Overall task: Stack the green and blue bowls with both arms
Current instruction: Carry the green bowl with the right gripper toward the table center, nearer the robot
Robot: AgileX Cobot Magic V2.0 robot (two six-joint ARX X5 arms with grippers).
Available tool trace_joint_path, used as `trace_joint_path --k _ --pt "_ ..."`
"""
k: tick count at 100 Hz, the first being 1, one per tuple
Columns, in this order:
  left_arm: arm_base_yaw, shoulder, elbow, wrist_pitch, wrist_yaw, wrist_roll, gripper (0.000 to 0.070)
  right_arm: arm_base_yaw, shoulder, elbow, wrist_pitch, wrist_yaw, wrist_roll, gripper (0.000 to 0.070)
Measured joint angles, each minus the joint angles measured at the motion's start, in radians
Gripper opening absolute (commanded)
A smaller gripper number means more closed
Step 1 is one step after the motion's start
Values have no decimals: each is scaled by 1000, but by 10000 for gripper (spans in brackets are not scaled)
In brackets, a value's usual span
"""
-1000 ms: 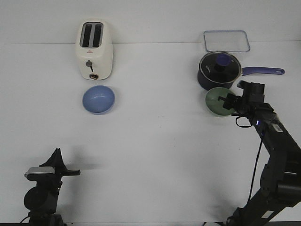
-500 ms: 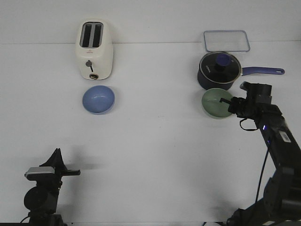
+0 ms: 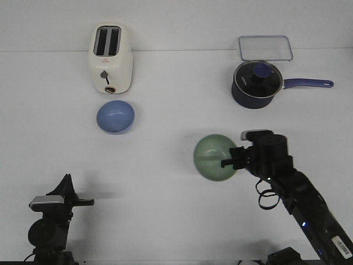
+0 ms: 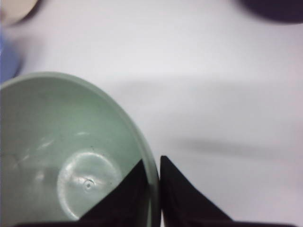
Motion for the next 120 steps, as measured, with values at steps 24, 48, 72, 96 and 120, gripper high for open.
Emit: trace_joint_path --k 24,48,72,96,120 --pt "0 0 0 0 0 0 13 256 119 -34 47 120 40 4" --pt "0 0 0 0 0 0 13 298 249 -34 55 134 52 5" --pt "0 0 0 0 0 0 13 297 277 -34 56 136 52 261" --pt "0 0 0 0 0 0 13 295 274 -34 56 138 50 348" --pt "0 0 0 0 0 0 13 307 10 -35 56 247 13 347"
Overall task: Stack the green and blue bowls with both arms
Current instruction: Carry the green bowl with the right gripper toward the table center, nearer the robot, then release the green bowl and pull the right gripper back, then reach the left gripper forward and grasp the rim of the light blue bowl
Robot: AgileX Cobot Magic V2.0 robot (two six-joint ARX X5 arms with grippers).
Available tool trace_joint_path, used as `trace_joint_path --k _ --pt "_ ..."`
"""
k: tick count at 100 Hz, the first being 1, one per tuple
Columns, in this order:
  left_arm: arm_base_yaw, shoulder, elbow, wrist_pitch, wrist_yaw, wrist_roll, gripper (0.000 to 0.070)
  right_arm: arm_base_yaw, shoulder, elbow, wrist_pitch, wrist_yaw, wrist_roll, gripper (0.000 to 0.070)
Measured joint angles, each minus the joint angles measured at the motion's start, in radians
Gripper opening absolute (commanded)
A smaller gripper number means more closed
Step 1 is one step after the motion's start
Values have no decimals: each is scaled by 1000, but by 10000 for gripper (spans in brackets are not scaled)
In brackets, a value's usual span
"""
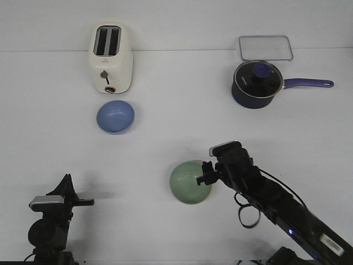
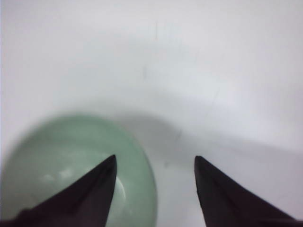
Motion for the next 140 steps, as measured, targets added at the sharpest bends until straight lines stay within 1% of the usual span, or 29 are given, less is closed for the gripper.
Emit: trace_joint_path --k 11,27,45,63,68,78,97,108,119,127,130,132,136,138,139,140 --pt "0 0 0 0 0 0 13 51 -198 -39 16 59 -19 347" --pt "0 0 0 0 0 0 13 153 -447 -173 6 149 -43 347" --pt "0 0 0 30 0 0 13 199 -628 -271 -10 169 -53 347" --pt "0 0 0 29 1 -7 13 203 -671 -275 -37 172 -54 347" --pt "0 0 0 29 3 -34 13 203 -671 -275 -46 174 -54 347" --pt "0 0 0 28 4 -129 13 203 -671 -275 -55 174 -57 347" --pt "0 0 0 28 7 -280 10 203 -671 -275 -55 174 -57 347" --pt "0 2 8 18 32 -356 11 203 -671 -275 -55 174 -57 347" --pt "0 68 114 -31 44 -416 11 203 -671 -275 -55 174 -57 347" --pt "0 163 259 -51 50 -427 11 203 -671 -275 -55 174 -57 347" --pt "0 208 320 -58 59 -426 23 203 -671 -275 -55 174 -57 347" --pt "0 242 360 -64 67 -425 43 203 -671 -275 -55 175 -57 347" --pt "0 319 441 -79 94 -413 126 203 -671 -275 -55 174 -57 346" --pt "0 361 480 -88 109 -405 175 203 -671 -275 -55 174 -57 347" --pt "0 382 499 -93 116 -401 213 203 -671 -275 -55 174 -57 347" --pt "0 404 518 -98 122 -395 226 203 -671 -275 -55 174 -57 347"
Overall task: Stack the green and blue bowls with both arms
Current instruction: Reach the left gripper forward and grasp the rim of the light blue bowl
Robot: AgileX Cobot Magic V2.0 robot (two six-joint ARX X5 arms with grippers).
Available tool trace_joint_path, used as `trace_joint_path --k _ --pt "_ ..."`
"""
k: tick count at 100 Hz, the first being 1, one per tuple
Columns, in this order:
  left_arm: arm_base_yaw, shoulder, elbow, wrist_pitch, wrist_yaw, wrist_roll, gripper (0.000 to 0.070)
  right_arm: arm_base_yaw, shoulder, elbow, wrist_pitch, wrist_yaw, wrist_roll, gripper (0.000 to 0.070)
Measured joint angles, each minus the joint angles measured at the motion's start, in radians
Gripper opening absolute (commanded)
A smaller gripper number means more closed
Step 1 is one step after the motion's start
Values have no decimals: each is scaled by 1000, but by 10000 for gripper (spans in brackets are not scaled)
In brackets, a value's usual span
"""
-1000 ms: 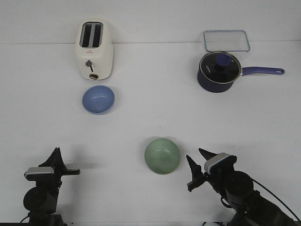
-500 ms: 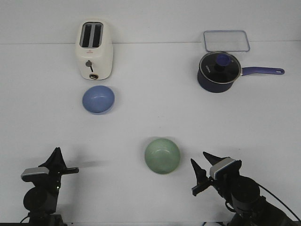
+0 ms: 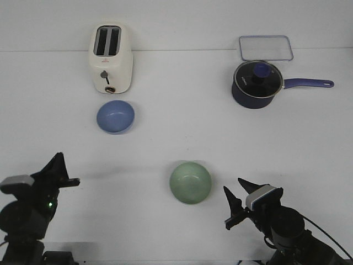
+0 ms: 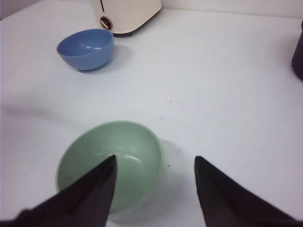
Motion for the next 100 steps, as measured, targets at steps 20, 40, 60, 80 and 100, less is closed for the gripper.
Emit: trace_joint_path --k 20,40,60,80,100 --pt "0 457 314 -95 18 51 377 0 0 0 3 16 0 347" --pt "0 881 487 -114 63 58 378 0 0 0 3 30 0 347" --pt "0 1207 658 -139 84 57 379 0 0 0 3 30 0 346" --pt "0 1366 741 -158 86 57 378 0 0 0 2 30 0 346" --pt "0 1413 741 -147 86 58 315 0 0 0 2 30 0 345"
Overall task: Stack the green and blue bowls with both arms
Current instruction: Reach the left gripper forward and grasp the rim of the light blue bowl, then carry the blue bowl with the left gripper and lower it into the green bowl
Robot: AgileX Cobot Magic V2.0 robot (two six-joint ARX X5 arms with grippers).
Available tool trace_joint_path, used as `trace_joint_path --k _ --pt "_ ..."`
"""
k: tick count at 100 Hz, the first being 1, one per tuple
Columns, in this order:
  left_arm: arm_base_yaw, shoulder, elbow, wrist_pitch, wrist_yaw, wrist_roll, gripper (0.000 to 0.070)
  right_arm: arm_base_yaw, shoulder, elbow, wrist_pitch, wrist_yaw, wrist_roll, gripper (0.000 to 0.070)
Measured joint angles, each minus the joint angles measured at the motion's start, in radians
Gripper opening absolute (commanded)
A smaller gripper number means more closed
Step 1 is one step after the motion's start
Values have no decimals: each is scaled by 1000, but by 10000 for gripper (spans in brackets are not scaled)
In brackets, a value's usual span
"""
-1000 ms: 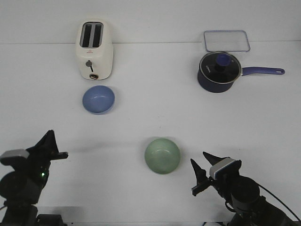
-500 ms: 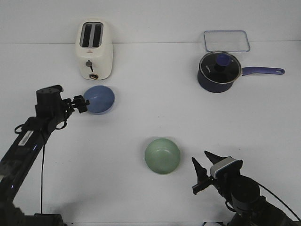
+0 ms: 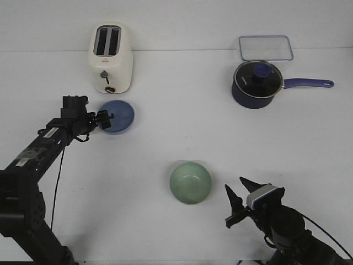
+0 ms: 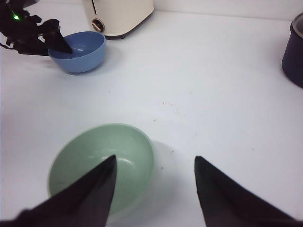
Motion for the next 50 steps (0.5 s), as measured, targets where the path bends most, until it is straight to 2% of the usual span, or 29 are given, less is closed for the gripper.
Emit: trace_joint_path --k 8,19,40,50 --pt "0 7 0 -1 0 0 212 0 0 0 0 0 0 345" --pt "-2 13 0 -5 0 0 0 0 0 0 0 0 0 345" --pt "-10 -5 0 -17 3 -1 10 0 0 0 -7 0 1 345" --pt "-23 -77 0 -40 38 1 10 0 0 0 -14 0 1 345"
